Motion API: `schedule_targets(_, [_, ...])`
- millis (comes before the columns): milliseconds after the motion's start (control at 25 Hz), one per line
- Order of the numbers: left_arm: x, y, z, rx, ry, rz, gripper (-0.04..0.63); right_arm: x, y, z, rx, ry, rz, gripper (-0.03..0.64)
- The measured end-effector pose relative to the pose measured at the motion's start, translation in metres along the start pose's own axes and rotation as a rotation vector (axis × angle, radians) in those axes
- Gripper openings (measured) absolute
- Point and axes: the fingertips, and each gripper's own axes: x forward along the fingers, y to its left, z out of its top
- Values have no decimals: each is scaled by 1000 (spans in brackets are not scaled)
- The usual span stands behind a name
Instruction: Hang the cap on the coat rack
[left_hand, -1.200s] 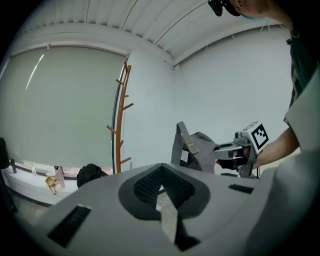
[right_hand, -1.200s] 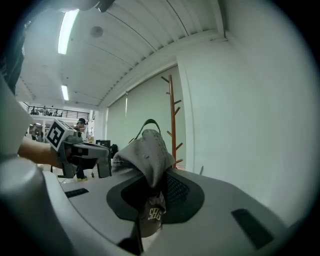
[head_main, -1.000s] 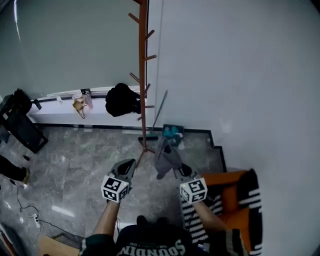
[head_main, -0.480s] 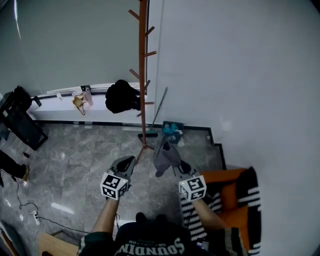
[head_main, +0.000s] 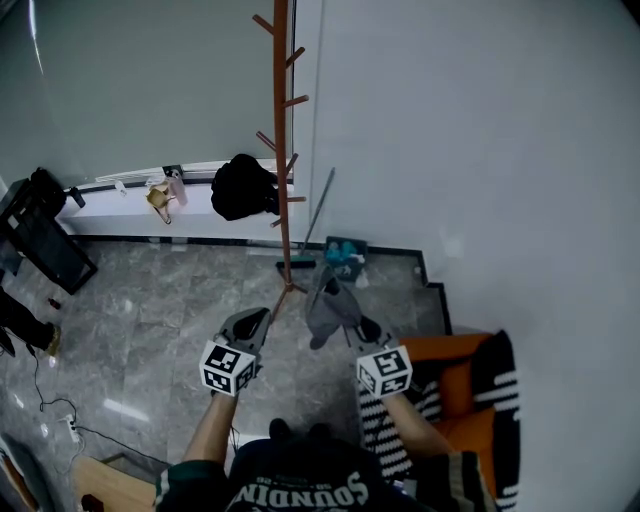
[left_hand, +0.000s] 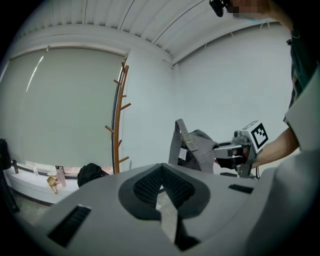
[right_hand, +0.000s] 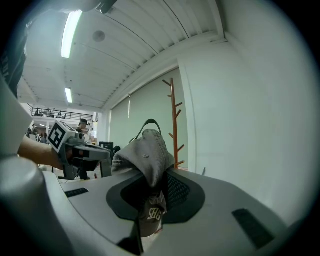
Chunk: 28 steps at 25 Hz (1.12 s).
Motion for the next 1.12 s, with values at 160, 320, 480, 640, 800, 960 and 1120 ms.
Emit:
schedule_targets(160, [0,-10,0,3,-2,13,0,-7,-4,-2,11,4,8,37])
schedule_targets(320, [2,-17,0,30,1,21,0,-9,-5,-3,-10,-4,50,37])
schedule_targets(480, [6,-16,2,8,-2,28,0,-4,-12,-3,-4,-6,48,37])
schedule_targets(640, [12,-7,3,6,-5,31,2,8,-15,2,-13,-18,57,37])
schedule_targets(800, [28,6,7,7,-15,15,0,25,-21,2,-8,-3,46,37])
schedule_targets(960, [54,32,6,14,-9,-11,0,59,-29,10,-19,-8,42,37])
schedule_targets(1120, [82,69,11,9,-9,-32,0,98,-44,18,-25,-7,22,37])
